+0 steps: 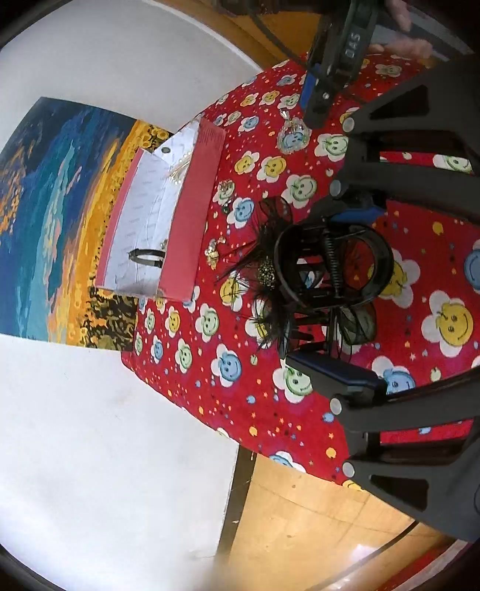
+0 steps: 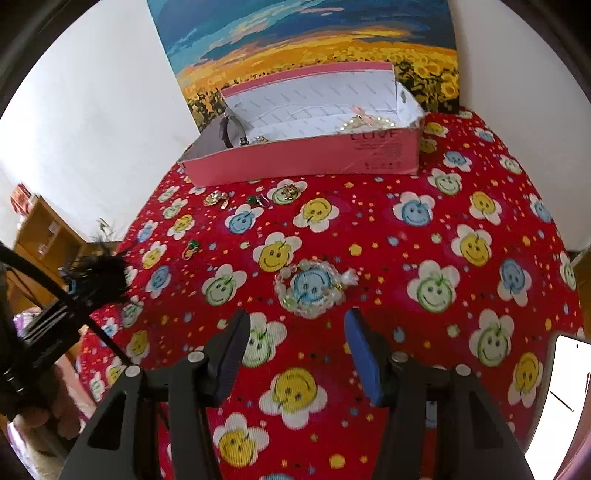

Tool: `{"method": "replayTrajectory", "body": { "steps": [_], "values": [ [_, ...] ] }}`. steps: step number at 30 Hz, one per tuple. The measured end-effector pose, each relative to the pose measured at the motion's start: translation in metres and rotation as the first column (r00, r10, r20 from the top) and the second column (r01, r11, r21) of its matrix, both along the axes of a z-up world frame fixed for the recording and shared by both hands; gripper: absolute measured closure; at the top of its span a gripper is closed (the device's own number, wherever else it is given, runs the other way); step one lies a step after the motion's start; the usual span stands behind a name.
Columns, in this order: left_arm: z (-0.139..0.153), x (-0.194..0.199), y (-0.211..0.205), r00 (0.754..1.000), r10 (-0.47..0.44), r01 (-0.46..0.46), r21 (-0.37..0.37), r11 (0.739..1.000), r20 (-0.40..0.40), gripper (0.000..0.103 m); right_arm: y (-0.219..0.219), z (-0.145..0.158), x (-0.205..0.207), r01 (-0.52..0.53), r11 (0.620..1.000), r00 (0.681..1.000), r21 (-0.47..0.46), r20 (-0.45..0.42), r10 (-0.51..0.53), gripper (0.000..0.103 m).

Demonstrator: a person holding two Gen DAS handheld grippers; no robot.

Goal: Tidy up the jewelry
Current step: 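Grasp the black feathered hair accessory with the left tool and lift it, then grasp the clear beaded bracelet with the right tool while the left tool holds the hair accessory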

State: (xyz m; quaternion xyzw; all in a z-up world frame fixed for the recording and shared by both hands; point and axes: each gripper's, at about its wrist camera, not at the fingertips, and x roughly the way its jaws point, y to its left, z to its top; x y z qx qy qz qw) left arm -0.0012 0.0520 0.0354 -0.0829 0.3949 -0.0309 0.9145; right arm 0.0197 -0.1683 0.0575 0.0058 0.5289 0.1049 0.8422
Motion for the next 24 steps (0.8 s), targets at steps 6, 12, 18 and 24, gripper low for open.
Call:
{"method": "replayTrajectory", "body": {
  "steps": [6, 12, 18, 24],
  "values": [
    [-0.004, 0.0, 0.007, 1.0, 0.005, -0.005, -0.022, 1.0, -0.006, 0.05, 0.012, -0.011, 0.009, -0.002, 0.997, 1.0, -0.071, 0.018, 0.003, 0.047],
    [-0.006, 0.002, 0.009, 1.0, 0.002, -0.002, -0.034, 0.999, -0.009, 0.05, 0.017, -0.019, 0.016, -0.013, 0.994, 1.0, -0.105, 0.021, 0.015, 0.046],
    [-0.006, 0.002, 0.009, 1.0, 0.002, -0.002, -0.039, 0.999, -0.01, 0.05, 0.026, -0.023, 0.022, -0.036, 0.986, 0.998, -0.162, 0.053, 0.045, 0.045],
    [-0.006, 0.002, 0.008, 1.0, 0.002, -0.003, -0.038, 0.999, -0.01, 0.05, 0.029, -0.025, 0.022, -0.036, 0.976, 0.994, -0.214, 0.089, 0.056, 0.067]
  ]
}}
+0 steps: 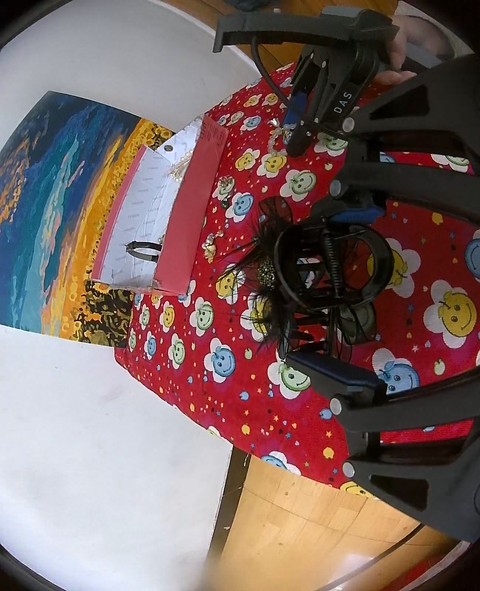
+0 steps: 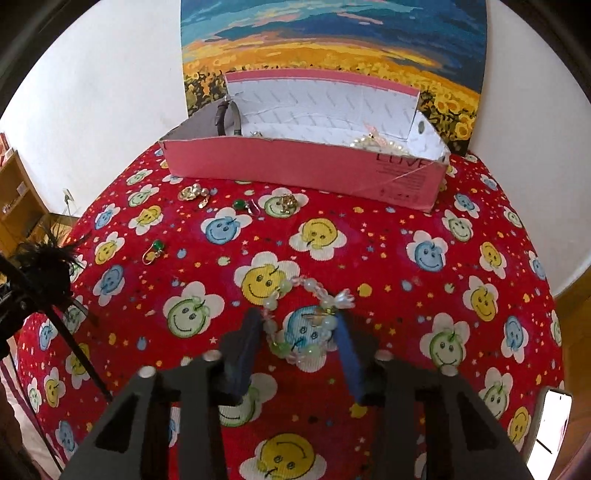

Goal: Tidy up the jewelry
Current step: 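Grasp the clear beaded bracelet with the right tool while the left tool holds the hair accessory, then carry the hair accessory and bracelet into the pink box and open both tools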

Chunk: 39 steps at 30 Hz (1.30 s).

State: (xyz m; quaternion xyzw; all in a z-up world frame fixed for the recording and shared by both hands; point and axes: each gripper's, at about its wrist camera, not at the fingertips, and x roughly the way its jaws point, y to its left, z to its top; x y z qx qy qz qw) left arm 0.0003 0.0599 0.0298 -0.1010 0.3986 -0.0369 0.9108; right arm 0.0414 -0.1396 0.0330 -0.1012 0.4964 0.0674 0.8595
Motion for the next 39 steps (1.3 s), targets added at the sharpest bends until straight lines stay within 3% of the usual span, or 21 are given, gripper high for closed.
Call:
{"method": "replayTrajectory", "body": {
  "steps": [2, 3, 10, 20, 39],
  "values": [
    [0.002, -0.001, -0.002, 1.0, -0.003, 0.003, 0.002, 1.0, 0.002, 0.05, -0.004, 0.001, 0.0, 0.002, 1.0, 1.0, 0.019, -0.001, -0.002, 0.081],
    [0.003, -0.001, -0.003, 1.0, -0.003, 0.003, 0.002, 1.0, 0.005, 0.05, -0.006, 0.002, 0.0, 0.003, 0.999, 1.0, 0.033, -0.005, -0.003, 0.093],
    [0.011, 0.001, -0.01, 1.0, -0.018, 0.018, 0.008, 1.0, 0.014, 0.05, -0.015, 0.006, 0.001, -0.007, 0.991, 0.999, 0.13, -0.033, 0.012, 0.093],
    [0.028, 0.011, -0.026, 0.997, -0.067, 0.065, 0.038, 0.997, 0.039, 0.05, -0.03, 0.032, 0.001, -0.011, 0.984, 1.0, 0.177, -0.006, 0.012, 0.093],
    [0.063, 0.098, -0.059, 0.98, -0.18, 0.175, 0.059, 0.983, 0.086, 0.05, -0.035, 0.088, 0.062, -0.044, 0.983, 0.997, 0.176, 0.076, 0.031, 0.093]
  ]
}}
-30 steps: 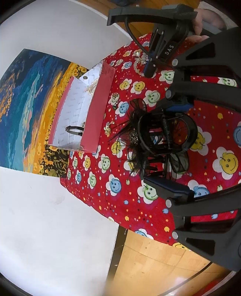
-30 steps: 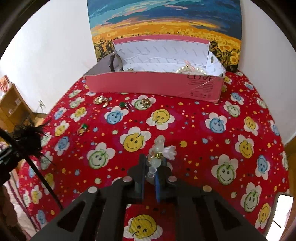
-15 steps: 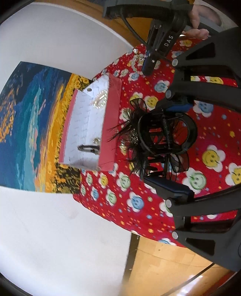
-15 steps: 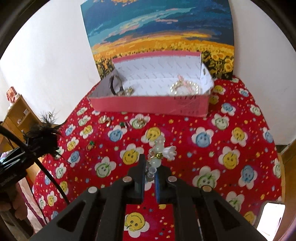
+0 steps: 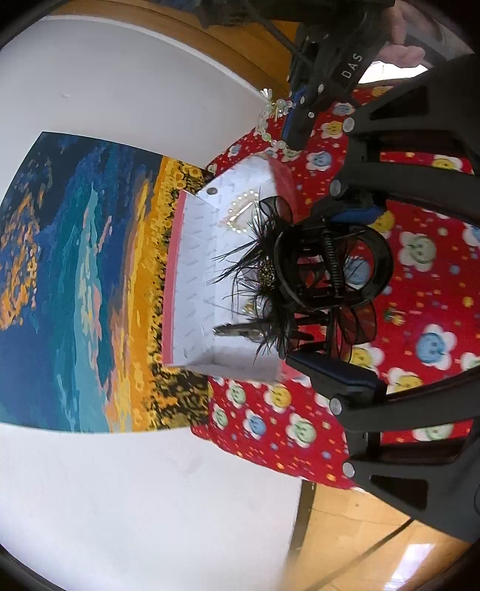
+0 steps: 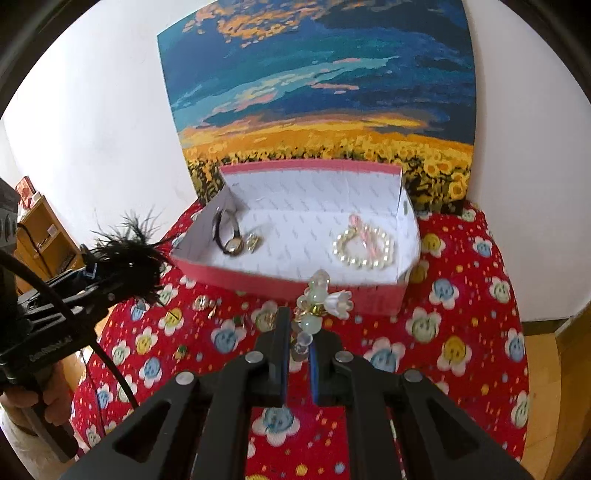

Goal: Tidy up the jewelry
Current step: 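Carry the hair accessory and bracelet into the pink box and open both tools, then lift both open tools up out of the pink box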

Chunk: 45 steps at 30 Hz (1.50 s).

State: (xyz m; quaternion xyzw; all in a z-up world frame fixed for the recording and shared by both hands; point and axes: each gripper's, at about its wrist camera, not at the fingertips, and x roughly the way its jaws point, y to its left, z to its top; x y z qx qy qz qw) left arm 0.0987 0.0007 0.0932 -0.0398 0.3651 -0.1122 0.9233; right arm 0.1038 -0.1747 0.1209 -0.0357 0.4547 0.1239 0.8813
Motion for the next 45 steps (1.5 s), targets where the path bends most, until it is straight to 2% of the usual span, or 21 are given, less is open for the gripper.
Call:
{"method": "replayTrajectory", "body": {
  "steps": [7, 15, 25, 33, 37, 45],
  "values": [
    [-0.008, 0.042, -0.008, 1.0, -0.007, 0.008, 0.033, 0.999, -0.019, 0.05, -0.001, -0.006, 0.038, 0.024, 0.999, 1.0, -0.028, -0.01, -0.024, 0.093],
    [-0.033, 0.074, -0.017, 0.998, -0.008, 0.011, 0.053, 0.999, -0.065, 0.05, -0.005, -0.025, 0.072, 0.041, 0.999, 0.998, -0.024, -0.045, -0.042, 0.093],
    [-0.055, 0.102, -0.023, 0.994, -0.01, 0.016, 0.053, 0.998, -0.109, 0.05, -0.019, -0.044, 0.094, 0.067, 0.997, 0.995, -0.043, -0.074, -0.07, 0.093],
    [-0.065, 0.104, -0.03, 0.987, -0.032, 0.045, 0.077, 0.996, -0.157, 0.048, -0.029, -0.049, 0.1, 0.092, 0.995, 0.991, -0.024, -0.093, -0.094, 0.093],
    [-0.062, 0.101, -0.03, 0.986, -0.036, 0.05, 0.081, 0.995, -0.161, 0.04, -0.029, -0.044, 0.095, 0.098, 0.995, 0.992, -0.012, -0.078, -0.099, 0.073],
    [-0.043, 0.085, -0.028, 0.99, -0.039, 0.049, 0.072, 0.996, -0.133, 0.036, -0.022, -0.023, 0.08, 0.084, 0.996, 0.996, 0.006, -0.038, -0.084, 0.068]
  ]
}}
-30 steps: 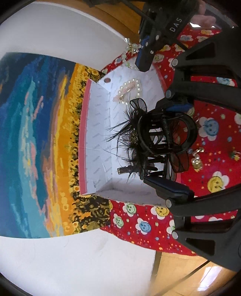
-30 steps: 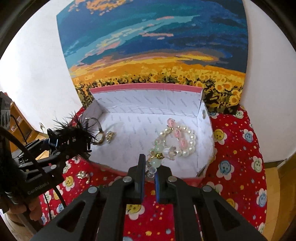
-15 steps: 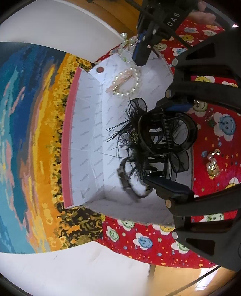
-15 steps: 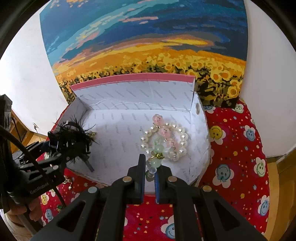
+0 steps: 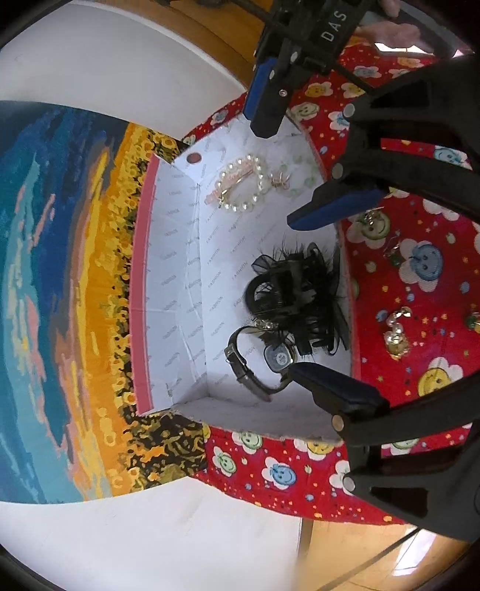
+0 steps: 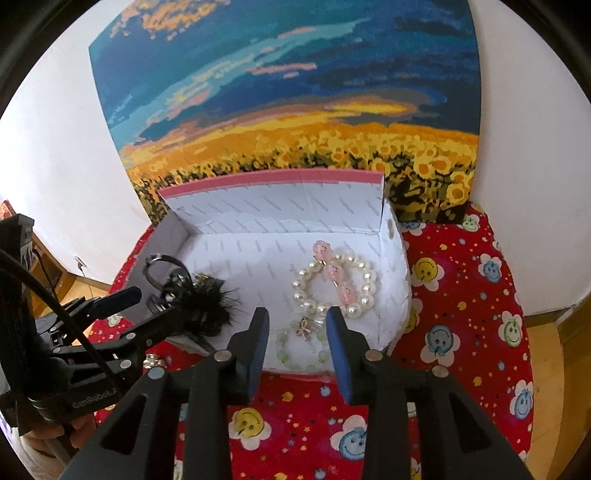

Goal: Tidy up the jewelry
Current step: 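Lift both open tools up out of the pink box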

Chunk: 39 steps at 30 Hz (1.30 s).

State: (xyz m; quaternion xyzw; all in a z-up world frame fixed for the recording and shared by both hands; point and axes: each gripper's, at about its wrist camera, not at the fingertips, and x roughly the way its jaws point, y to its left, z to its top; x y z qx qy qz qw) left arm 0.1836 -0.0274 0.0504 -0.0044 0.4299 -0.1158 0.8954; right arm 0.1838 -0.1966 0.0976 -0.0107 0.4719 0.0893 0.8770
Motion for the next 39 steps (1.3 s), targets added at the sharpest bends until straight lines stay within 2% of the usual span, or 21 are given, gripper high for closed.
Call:
{"method": "replayTrajectory", "body": {
  "steps": [16, 29, 39],
  "values": [
    [0.037, -0.06, 0.034, 0.997, 0.056, -0.056, 0.012, 0.998, 0.056, 0.036, 0.025, 0.042, -0.057, -0.035, 0.999, 0.997, 0.04, 0.07, 0.032, 0.063],
    [0.008, -0.101, 0.063, 0.995, 0.096, -0.096, 0.002, 0.995, 0.01, 0.036, 0.03, 0.028, -0.099, -0.018, 0.996, 1.0, 0.085, 0.022, 0.017, 0.058],
    [-0.017, -0.117, 0.055, 0.997, 0.073, -0.073, 0.024, 0.997, -0.012, 0.037, 0.022, 0.004, -0.128, 0.037, 0.996, 0.999, 0.084, -0.011, -0.036, 0.057]
  ]
}}
